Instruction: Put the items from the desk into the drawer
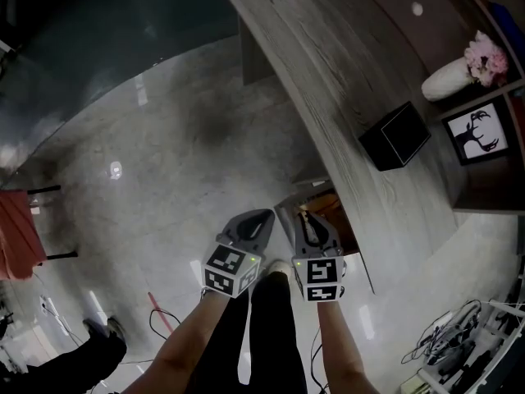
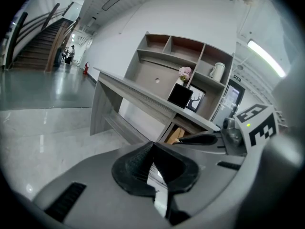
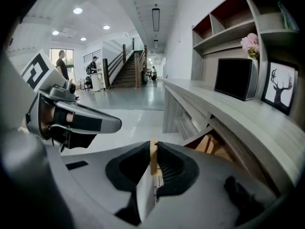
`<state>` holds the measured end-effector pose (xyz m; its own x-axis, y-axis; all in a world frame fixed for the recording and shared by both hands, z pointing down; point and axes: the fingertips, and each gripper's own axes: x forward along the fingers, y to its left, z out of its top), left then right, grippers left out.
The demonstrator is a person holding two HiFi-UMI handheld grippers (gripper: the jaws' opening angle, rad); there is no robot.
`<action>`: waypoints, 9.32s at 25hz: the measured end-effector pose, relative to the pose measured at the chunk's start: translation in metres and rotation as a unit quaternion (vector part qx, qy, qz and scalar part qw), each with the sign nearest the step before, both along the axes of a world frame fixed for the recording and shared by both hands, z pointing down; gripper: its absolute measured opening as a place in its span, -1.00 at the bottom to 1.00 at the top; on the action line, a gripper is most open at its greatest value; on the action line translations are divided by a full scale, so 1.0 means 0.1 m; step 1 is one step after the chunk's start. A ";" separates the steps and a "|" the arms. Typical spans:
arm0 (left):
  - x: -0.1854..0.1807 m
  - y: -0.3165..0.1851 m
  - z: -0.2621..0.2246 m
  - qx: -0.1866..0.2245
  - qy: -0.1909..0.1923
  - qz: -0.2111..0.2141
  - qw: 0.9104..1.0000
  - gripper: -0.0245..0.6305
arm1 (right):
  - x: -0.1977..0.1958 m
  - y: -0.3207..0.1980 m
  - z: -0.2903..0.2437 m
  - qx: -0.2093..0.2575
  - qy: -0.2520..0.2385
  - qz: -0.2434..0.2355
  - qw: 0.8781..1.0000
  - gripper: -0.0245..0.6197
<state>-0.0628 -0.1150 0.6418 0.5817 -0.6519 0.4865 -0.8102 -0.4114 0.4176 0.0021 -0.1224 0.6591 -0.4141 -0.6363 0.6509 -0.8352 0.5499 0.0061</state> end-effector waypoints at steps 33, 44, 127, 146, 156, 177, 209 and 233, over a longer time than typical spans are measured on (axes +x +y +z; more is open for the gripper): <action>0.24 0.12 -0.59 0.043 -0.001 0.043 0.998 -0.89 | -0.05 0.25 -0.53 0.032 -0.057 0.021 0.998 -0.88; 0.37 0.27 -1.18 0.065 -0.003 0.058 0.996 -0.89 | 0.02 0.33 -1.22 0.071 -0.104 0.048 0.991 -0.89; 0.95 -0.16 -2.18 0.151 -0.031 0.080 0.985 -0.89 | 1.08 -0.24 -2.15 0.057 -0.477 0.279 0.832 -0.89; 0.80 -0.45 -1.86 0.124 -0.047 0.050 0.990 -0.89 | 1.26 -0.77 -1.78 0.008 -0.620 0.348 0.703 -0.89; 0.67 -0.52 -1.66 0.108 -0.054 0.045 0.992 -0.89 | 1.22 -1.02 -1.66 0.002 -0.656 0.353 0.667 -0.88; 0.50 -0.55 -1.11 0.057 -0.057 0.037 0.996 -0.89 | 1.34 -1.50 -1.41 0.056 -0.673 0.364 0.642 -0.59; 0.41 -0.44 -0.99 0.047 -0.055 0.021 0.997 -0.89 | 1.38 -1.53 -1.50 0.088 -0.657 0.355 0.659 -0.81; 0.38 0.03 -1.31 0.065 -0.035 0.041 0.996 -0.89 | 0.97 -0.64 -1.92 0.047 -0.583 0.276 0.763 -0.81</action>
